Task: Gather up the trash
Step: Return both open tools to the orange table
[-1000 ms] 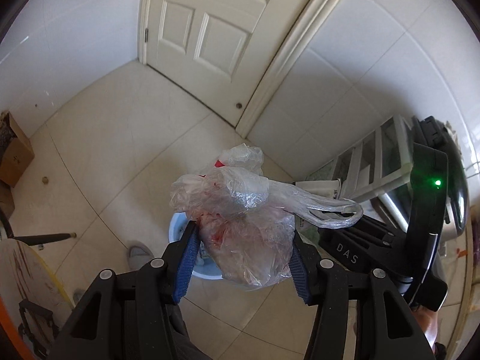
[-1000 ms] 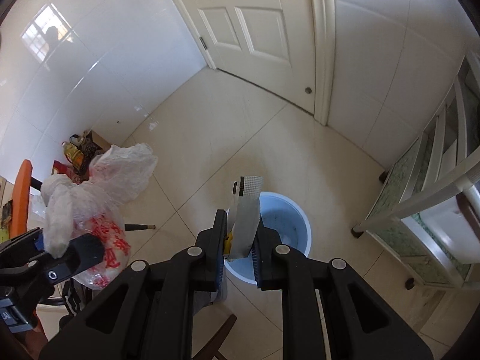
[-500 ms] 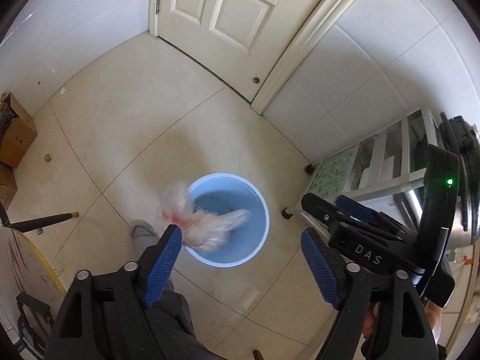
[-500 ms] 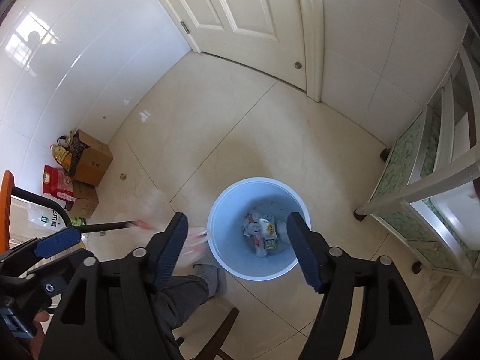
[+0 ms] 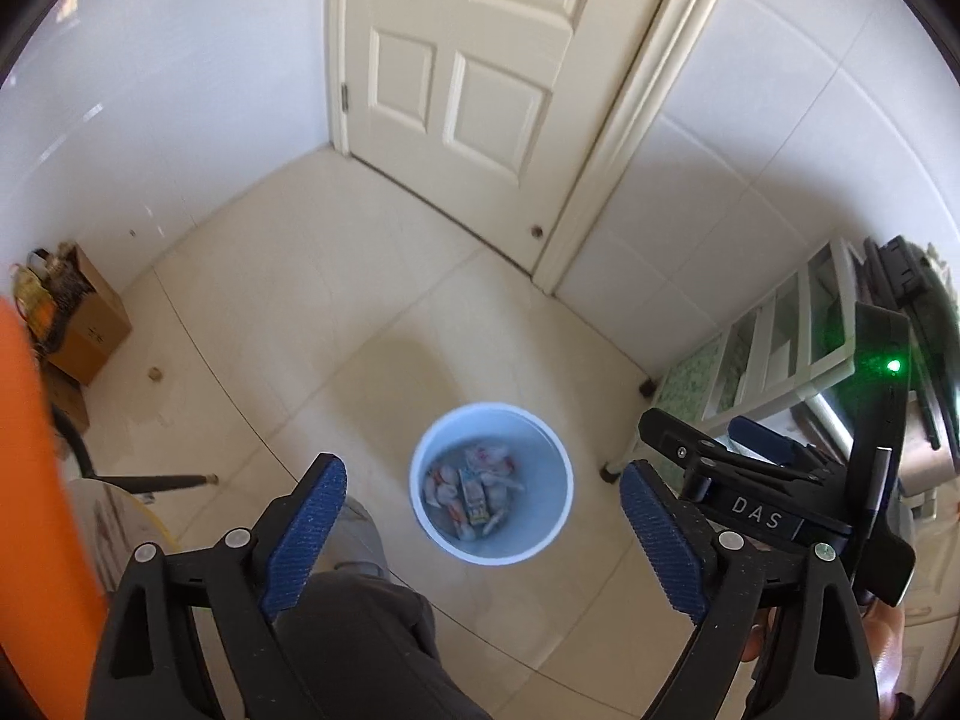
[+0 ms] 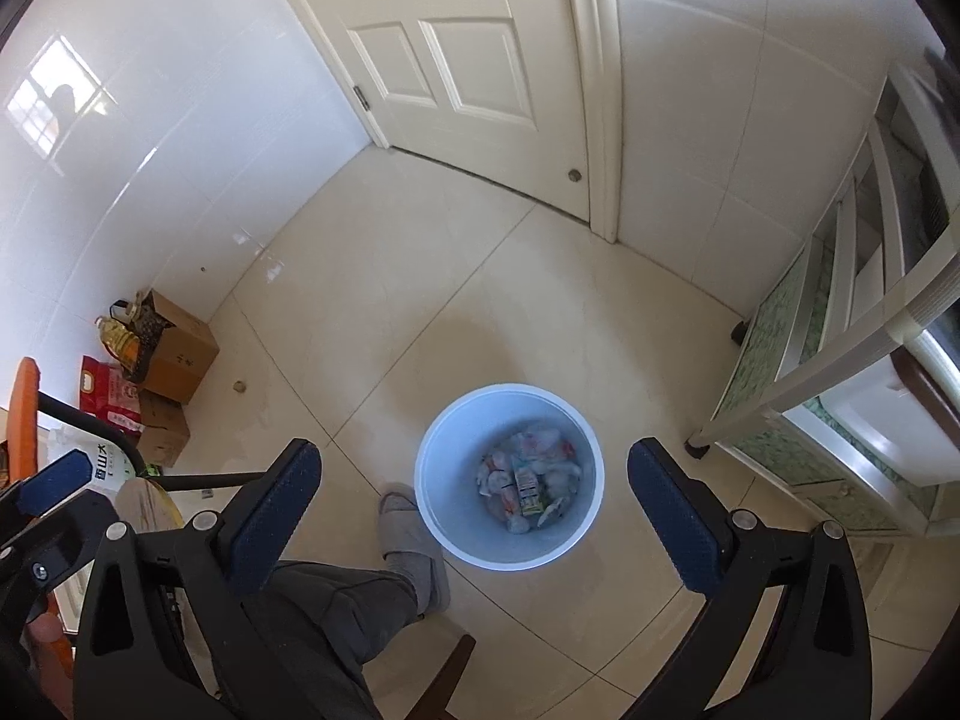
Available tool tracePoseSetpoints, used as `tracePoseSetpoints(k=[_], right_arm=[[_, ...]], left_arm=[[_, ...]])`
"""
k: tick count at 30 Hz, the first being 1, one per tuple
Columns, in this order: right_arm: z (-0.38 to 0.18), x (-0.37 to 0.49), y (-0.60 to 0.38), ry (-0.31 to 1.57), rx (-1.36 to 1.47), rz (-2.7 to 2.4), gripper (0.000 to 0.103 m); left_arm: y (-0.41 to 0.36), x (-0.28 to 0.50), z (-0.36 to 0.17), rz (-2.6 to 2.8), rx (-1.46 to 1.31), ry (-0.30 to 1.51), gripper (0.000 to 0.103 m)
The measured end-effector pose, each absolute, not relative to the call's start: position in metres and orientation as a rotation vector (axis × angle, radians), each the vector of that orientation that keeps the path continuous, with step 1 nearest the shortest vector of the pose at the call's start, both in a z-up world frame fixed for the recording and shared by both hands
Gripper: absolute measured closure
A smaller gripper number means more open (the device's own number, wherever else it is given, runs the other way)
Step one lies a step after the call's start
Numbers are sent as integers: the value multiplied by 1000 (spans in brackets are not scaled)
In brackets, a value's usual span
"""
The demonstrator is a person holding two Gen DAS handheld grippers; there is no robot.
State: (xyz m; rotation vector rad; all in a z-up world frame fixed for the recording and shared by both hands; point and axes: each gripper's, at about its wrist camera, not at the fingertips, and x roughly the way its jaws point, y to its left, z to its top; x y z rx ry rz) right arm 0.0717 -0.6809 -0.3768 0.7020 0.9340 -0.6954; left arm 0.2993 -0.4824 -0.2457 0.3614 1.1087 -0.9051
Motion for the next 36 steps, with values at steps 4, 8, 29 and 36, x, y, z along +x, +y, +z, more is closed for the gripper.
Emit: tracePoseSetpoints(k=[4,8,29,36], right_arm=[[-349,73,-663,883,677,-687,0],[-304,77,-639,806,630,-658,0],[-119,143,-439,481,316,-319,0],[-93,170,-365,430,223,-192,0]], left_arm=[[-441,278,-203,-895,316,1018,12],[-396,259,-164,-870,261,914,7],[-123,127,-38,-473,43,493,1],[-75,65,-44,-347,-11,438,1]])
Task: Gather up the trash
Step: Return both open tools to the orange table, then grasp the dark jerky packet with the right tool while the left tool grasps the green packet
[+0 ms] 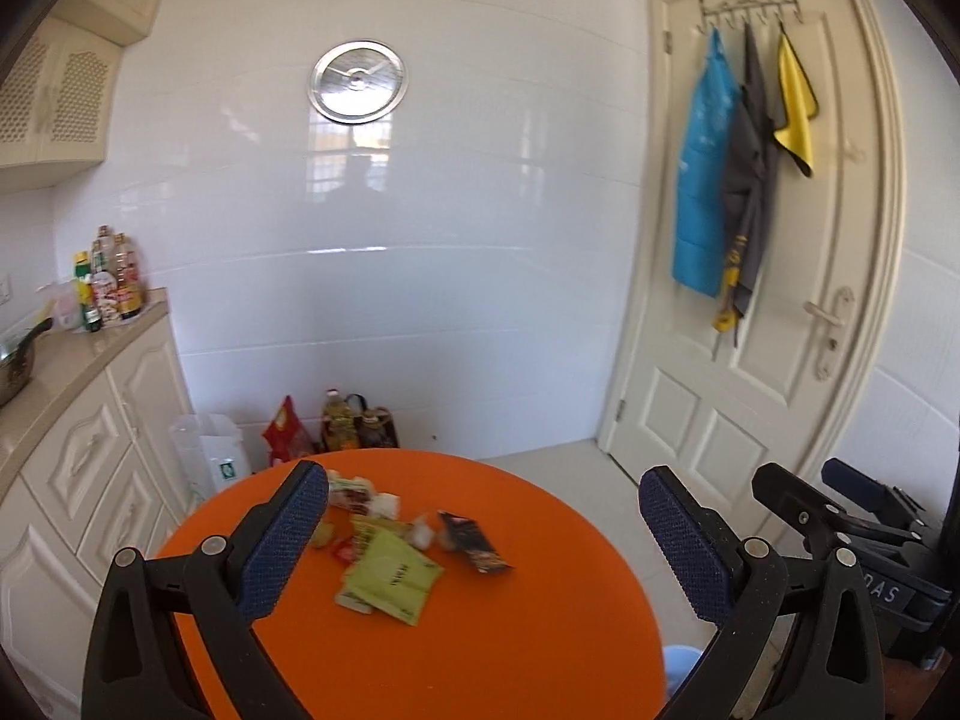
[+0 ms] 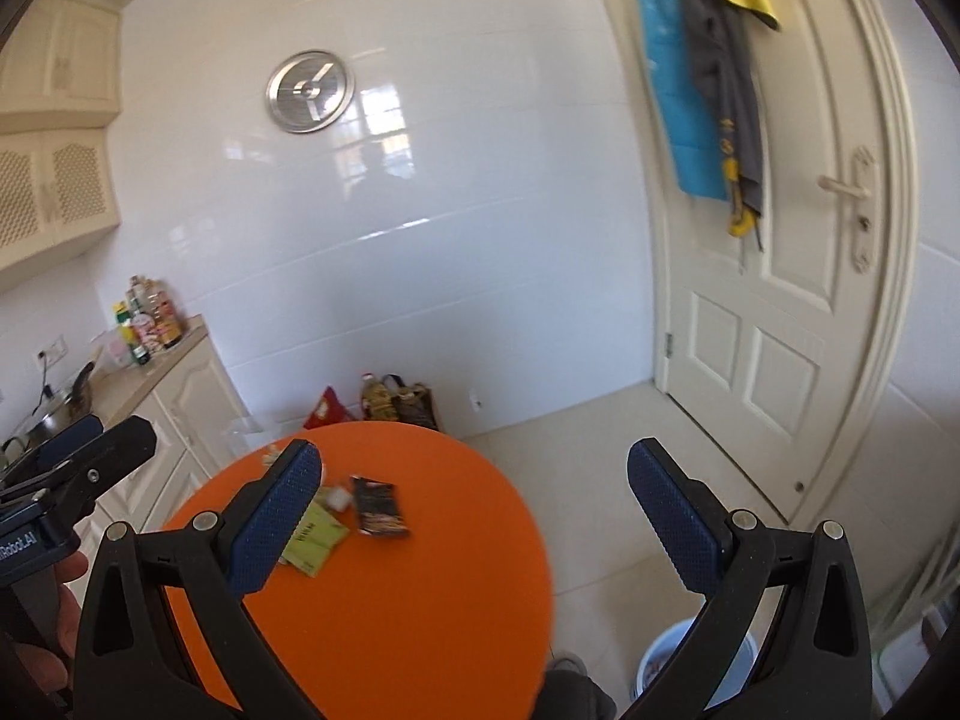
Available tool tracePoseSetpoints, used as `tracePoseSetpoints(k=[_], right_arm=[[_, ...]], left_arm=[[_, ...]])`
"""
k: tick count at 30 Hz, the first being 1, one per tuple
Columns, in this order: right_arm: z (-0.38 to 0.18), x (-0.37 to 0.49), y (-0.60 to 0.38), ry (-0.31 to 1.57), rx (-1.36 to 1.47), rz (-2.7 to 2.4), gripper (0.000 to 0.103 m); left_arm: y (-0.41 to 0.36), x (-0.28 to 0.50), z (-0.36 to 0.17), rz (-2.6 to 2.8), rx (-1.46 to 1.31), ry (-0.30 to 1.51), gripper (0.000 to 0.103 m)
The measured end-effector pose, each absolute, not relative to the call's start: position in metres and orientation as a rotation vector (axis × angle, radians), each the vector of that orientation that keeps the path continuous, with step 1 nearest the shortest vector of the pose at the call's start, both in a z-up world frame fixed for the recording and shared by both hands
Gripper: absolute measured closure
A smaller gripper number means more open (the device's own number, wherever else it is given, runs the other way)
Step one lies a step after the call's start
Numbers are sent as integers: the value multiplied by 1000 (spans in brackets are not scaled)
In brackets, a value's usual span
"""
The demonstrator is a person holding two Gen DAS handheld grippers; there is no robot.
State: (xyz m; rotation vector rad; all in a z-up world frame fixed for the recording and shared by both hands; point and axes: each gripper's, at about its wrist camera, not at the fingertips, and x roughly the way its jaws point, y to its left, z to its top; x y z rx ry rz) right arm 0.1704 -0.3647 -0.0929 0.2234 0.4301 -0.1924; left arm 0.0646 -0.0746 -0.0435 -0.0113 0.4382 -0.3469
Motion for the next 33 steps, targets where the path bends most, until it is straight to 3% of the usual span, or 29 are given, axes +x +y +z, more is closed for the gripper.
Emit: tracePoseSetpoints(k=[16,33], right_arm=[[-85,201,-288,406,89,-51,0],[-188,301,-327,711,91,-75,0]], left_arm=[[-20,5,-60,-202,-65,429,1],[-49,149,-127,-214,-3,680,1]])
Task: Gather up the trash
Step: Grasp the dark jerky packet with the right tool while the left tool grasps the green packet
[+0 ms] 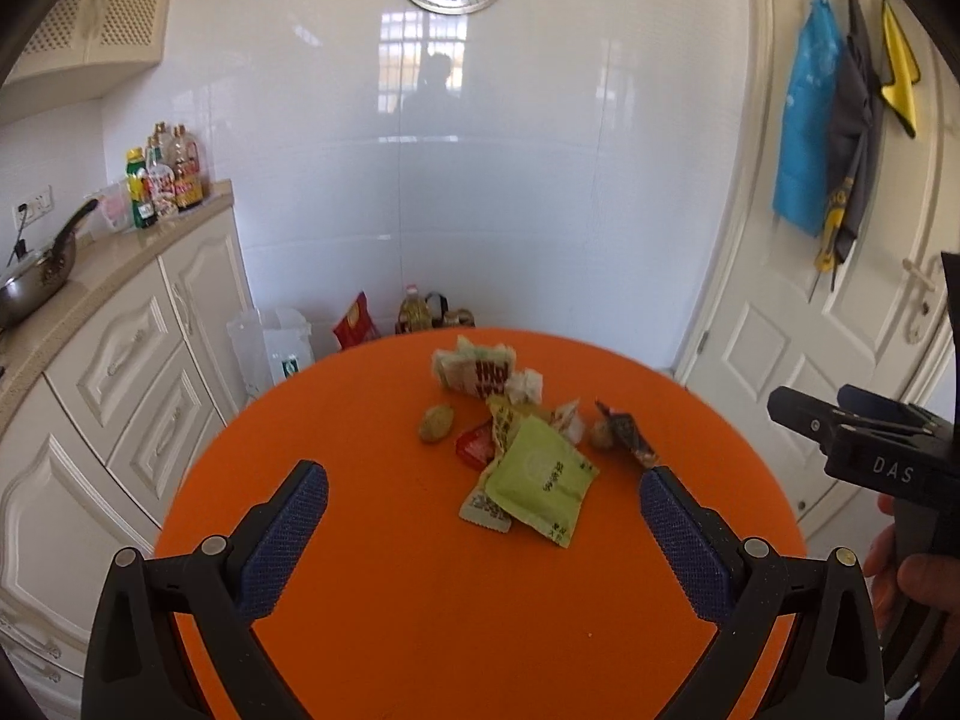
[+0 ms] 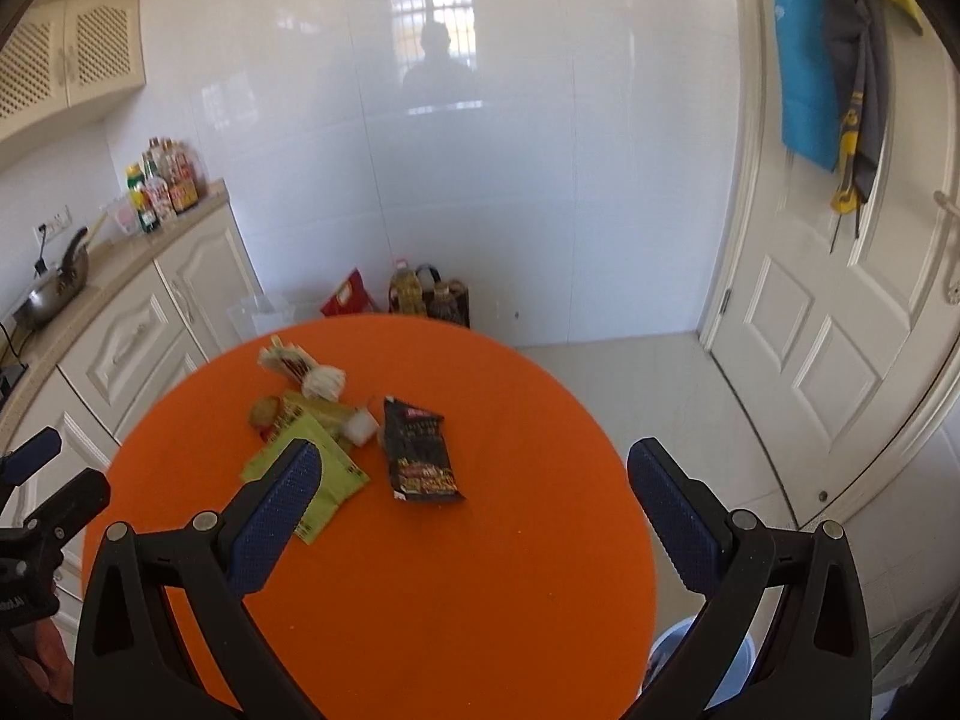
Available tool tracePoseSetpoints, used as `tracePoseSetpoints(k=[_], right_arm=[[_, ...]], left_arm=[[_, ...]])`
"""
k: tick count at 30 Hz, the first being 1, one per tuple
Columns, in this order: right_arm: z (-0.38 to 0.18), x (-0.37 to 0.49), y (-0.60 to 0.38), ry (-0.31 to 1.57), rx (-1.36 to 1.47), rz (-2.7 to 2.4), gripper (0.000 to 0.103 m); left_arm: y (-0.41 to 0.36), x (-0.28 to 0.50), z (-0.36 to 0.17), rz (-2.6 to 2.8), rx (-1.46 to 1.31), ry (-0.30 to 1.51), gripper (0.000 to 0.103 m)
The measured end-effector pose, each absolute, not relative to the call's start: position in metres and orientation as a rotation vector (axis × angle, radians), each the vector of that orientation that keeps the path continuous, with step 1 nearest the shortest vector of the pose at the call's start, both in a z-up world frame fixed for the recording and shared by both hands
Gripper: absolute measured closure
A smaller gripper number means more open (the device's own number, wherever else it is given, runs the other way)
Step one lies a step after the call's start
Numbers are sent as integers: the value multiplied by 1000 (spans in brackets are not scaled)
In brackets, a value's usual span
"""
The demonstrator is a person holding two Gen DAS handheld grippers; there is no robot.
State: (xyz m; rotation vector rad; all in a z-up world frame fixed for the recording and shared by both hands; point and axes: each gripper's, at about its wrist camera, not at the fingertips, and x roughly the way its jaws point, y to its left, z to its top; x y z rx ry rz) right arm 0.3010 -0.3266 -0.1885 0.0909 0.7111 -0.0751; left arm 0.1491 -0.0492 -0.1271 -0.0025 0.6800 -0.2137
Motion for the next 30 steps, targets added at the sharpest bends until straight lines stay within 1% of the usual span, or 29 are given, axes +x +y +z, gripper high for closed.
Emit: tracePoseSetpoints(k=[8,11,13,14,16,18,19,20,21,22,23,24,25,26,27,28,29,30], right_arm=[[-243,356,-328,843,117,-33,0],[-262,377,-321,895,105,1,2],[-275,390,-316,927,91,33,10],[-281,396,-313,942,87,46,12],[-290,405,-309,968,69,61,23],[-299,414,-307,997,49,70,30],[-302,418,-306,1004,44,83,39],[-304,421,-306,1007,38,89,45],[-307,423,-304,1011,14,86,53],[-307,424,-302,1002,-24,70,60],[-306,424,-303,1000,-31,68,63],[-306,423,-307,997,-15,74,71],[-306,421,-312,992,-1,76,73],[-306,419,-316,993,16,85,74],[-306,417,-320,992,30,89,74],[-306,415,-323,991,35,89,75],[-306,412,-325,991,37,89,75],[-306,410,-327,991,44,91,75]], left_arm=[[-92,249,-175,-248,45,795,1],[-108,286,-188,-254,56,818,1],[-118,307,-195,-258,68,831,1],[-123,317,-198,-259,75,835,1],[-134,335,-204,-260,90,843,1],[-144,347,-208,-261,104,840,1],[-150,356,-210,-259,116,840,1],[-155,362,-212,-258,124,840,1],[-161,369,-213,-258,131,837,1],[-166,374,-214,-258,140,834,1],[-174,385,-215,-257,152,832,2],[-179,391,-217,-253,161,831,3],[-186,401,-220,-253,171,832,3],[-192,409,-224,-253,177,836,7],[-197,418,-229,-253,184,846,16],[-201,426,-233,-239,196,852,23],[-203,429,-237,-232,200,853,32],[-201,435,-240,-233,189,854,34]])
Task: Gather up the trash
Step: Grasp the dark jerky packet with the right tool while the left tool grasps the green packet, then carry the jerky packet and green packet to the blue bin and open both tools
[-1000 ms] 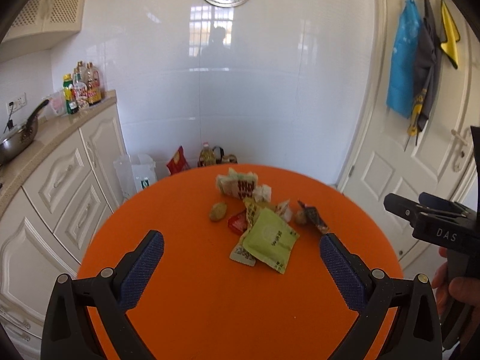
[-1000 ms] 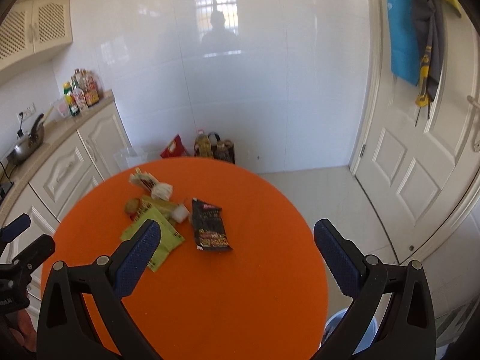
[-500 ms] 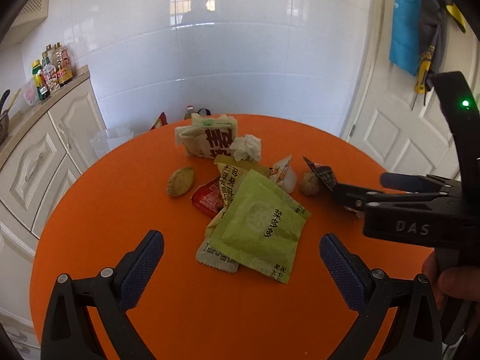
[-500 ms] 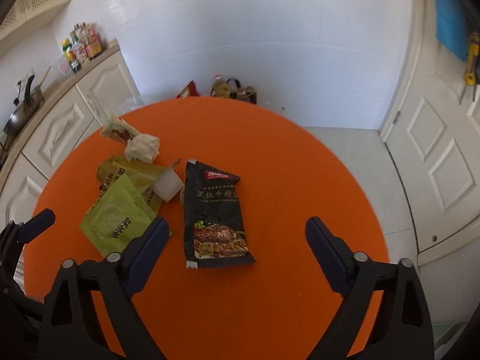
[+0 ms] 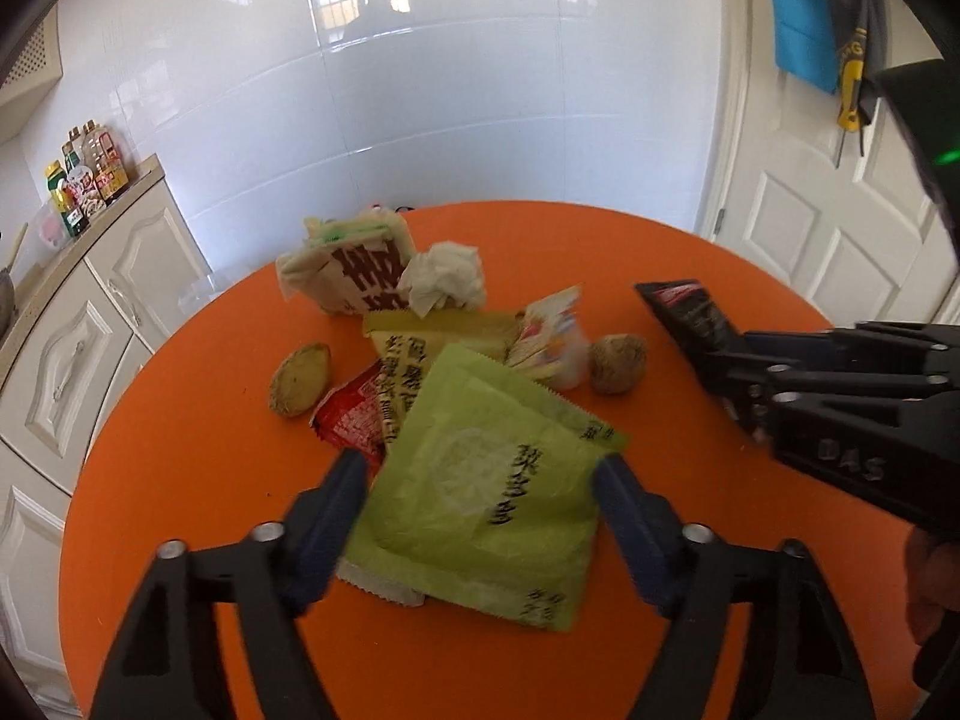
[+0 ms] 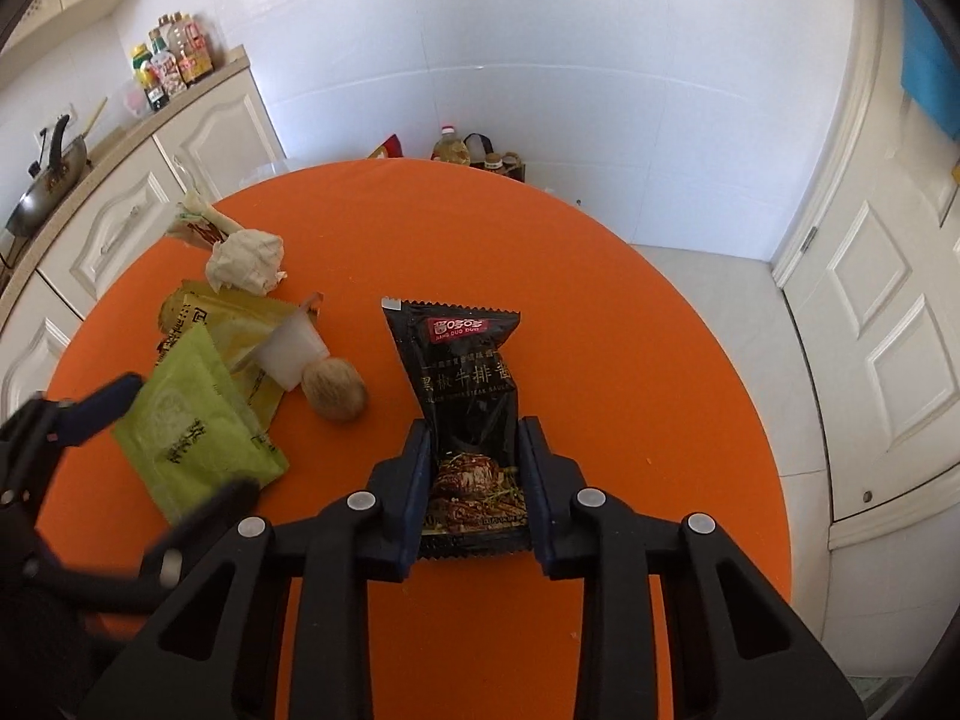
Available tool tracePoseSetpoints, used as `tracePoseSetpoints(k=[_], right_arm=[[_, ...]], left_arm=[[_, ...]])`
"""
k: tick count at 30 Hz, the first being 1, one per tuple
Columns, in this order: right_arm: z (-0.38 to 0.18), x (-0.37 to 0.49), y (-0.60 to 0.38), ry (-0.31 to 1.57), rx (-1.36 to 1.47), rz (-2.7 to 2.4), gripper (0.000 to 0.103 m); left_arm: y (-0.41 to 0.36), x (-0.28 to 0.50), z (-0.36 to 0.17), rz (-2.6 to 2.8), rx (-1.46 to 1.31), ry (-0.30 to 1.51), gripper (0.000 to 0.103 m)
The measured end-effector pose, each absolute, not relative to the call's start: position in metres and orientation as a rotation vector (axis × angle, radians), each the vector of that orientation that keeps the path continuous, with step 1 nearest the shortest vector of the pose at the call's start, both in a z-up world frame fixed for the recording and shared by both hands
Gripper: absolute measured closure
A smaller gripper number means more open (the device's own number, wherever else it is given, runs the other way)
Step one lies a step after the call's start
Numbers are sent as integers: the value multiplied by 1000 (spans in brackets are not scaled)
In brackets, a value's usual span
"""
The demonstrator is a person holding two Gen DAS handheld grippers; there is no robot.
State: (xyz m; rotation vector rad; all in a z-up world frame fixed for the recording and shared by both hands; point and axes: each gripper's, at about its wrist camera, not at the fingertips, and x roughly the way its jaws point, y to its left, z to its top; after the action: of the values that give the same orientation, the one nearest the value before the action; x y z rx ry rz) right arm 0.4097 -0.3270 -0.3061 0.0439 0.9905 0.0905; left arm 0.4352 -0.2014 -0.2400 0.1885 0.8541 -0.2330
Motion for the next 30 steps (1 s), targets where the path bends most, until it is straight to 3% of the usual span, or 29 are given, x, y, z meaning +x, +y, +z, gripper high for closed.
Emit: tracePoseSetpoints(k=[9,30], right_arm=[[-303,401,-332,991,102,125,76],[-286,321,-326,948,216,155,77]], left_arm=[[-185,485,-241,-285,33,880,80],[-163,515,-230,-303,-70,804,89]])
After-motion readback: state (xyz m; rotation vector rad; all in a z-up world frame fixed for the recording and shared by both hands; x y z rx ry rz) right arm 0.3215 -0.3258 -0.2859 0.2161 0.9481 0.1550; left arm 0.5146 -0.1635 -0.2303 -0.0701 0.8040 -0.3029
